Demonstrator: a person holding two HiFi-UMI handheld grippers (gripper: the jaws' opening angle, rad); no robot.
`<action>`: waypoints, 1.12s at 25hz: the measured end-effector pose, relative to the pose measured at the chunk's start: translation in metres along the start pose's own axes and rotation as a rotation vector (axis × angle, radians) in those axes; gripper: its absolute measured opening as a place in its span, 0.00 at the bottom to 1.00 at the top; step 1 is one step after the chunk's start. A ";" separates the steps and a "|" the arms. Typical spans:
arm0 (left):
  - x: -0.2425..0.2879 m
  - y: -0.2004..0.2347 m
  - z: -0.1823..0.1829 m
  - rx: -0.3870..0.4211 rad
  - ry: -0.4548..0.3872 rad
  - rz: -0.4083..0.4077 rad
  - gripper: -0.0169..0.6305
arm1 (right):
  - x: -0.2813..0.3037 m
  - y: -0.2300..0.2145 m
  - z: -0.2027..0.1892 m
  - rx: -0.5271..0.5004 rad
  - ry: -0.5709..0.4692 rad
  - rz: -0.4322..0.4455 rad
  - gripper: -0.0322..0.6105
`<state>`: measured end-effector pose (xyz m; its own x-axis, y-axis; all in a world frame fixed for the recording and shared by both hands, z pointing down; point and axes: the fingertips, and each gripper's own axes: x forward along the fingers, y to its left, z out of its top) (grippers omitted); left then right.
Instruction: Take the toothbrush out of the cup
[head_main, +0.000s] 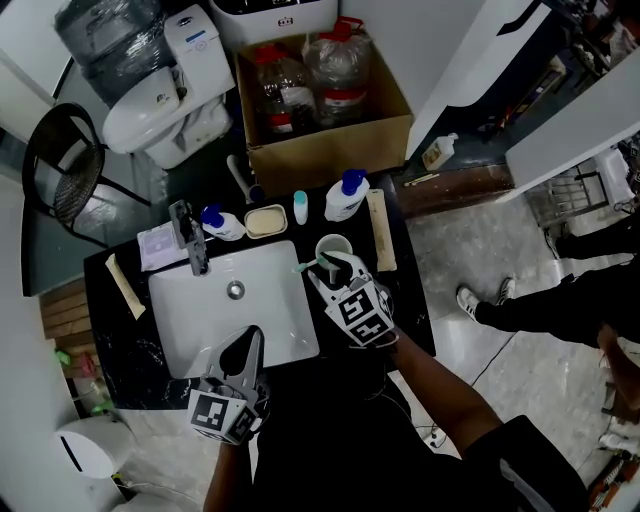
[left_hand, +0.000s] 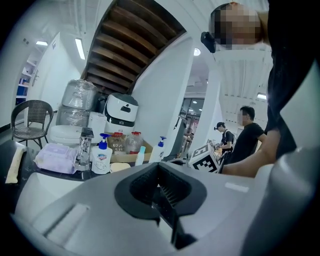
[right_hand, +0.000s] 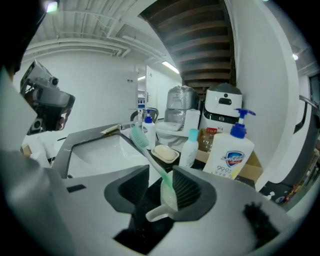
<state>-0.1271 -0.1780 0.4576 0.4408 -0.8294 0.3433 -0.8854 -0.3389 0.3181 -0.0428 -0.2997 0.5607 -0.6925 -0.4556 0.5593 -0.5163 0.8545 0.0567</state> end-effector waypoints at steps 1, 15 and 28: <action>0.000 0.001 0.000 -0.005 -0.002 0.002 0.04 | 0.001 0.000 0.000 -0.011 0.006 -0.006 0.26; 0.000 -0.002 0.000 0.028 -0.027 -0.015 0.04 | -0.014 -0.024 0.000 0.040 -0.036 -0.089 0.14; 0.005 -0.013 -0.003 0.062 -0.032 -0.050 0.04 | -0.032 -0.049 -0.008 0.180 -0.053 -0.143 0.12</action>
<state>-0.1131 -0.1769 0.4581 0.4802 -0.8244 0.2997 -0.8705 -0.4058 0.2785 0.0092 -0.3252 0.5468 -0.6291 -0.5851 0.5119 -0.6891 0.7244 -0.0189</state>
